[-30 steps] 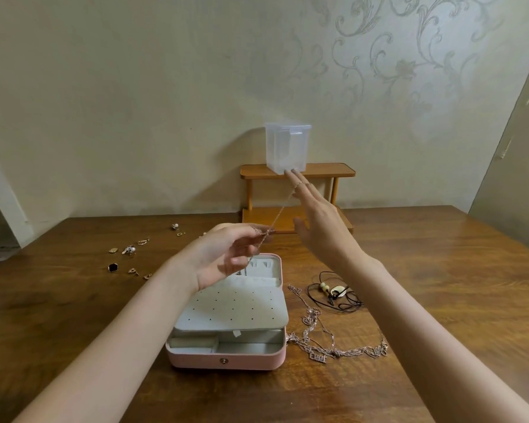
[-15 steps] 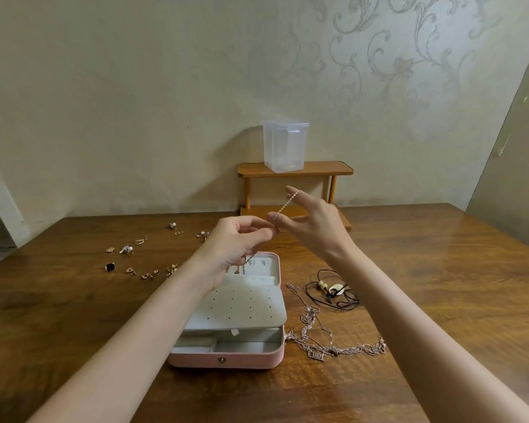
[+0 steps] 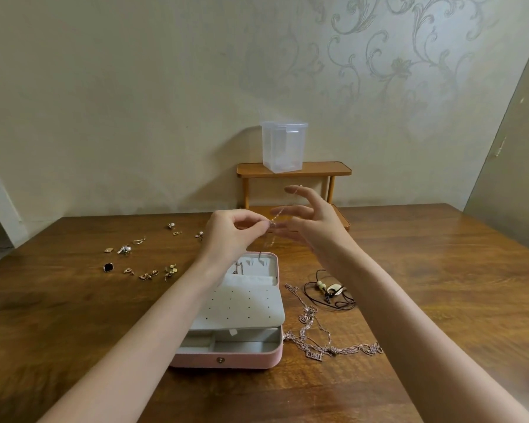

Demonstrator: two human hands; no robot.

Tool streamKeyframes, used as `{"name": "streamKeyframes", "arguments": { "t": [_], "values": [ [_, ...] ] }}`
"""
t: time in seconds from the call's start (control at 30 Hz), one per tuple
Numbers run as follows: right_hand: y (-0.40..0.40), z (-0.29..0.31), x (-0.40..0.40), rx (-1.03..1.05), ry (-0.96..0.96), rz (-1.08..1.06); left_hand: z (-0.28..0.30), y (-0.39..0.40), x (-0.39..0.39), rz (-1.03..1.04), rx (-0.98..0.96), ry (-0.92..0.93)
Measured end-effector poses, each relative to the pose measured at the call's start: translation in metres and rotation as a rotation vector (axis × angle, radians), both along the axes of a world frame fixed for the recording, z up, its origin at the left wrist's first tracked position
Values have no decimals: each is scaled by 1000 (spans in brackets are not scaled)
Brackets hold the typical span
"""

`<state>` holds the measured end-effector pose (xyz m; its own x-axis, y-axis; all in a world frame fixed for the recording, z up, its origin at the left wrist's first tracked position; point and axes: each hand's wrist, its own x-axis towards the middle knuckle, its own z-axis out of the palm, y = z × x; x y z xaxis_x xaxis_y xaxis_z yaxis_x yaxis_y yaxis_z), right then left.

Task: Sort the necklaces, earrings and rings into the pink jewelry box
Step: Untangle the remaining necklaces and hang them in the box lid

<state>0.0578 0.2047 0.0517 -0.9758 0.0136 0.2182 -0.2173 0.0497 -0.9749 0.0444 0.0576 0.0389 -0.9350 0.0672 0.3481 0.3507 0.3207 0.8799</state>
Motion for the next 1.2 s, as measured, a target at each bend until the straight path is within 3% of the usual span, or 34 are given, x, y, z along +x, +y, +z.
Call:
{"name": "streamKeyframes", "arguments": {
  "t": [0.17,0.47,0.7,0.93,1.2],
  "values": [
    [-2,-1,1,-23,-18,19,5,1,4,-8,83,-107],
    [-1,-7,-3,58,-20,-15,3,2,2,64,-229,131],
    [-5,-9,-5,213,66,-68,-1,6,3,85,-266,168],
    [0,0,-3,249,45,42,2,2,2,-72,55,-250],
    [2,6,-4,84,-84,186,6,5,5,-167,266,-382]
  ]
}}
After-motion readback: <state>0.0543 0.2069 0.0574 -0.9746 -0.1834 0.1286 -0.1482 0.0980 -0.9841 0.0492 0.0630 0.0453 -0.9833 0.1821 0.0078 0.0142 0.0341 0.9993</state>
